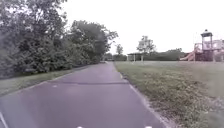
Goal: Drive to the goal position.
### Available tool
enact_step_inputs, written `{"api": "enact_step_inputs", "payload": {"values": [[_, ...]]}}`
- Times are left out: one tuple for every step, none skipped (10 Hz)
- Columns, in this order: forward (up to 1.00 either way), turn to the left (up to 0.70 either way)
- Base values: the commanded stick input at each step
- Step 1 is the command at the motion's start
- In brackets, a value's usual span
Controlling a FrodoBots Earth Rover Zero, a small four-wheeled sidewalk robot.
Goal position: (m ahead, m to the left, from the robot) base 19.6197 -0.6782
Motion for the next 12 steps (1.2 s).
{"api": "enact_step_inputs", "payload": {"values": [[0.7, -0.01], [0.7, -0.01], [0.7, -0.01], [0.7, -0.01], [0.7, -0.01], [0.7, -0.01], [0.7, -0.01], [0.7, -0.01], [0.7, -0.01], [0.7, -0.01], [0.7, -0.01], [0.7, -0.01]]}}
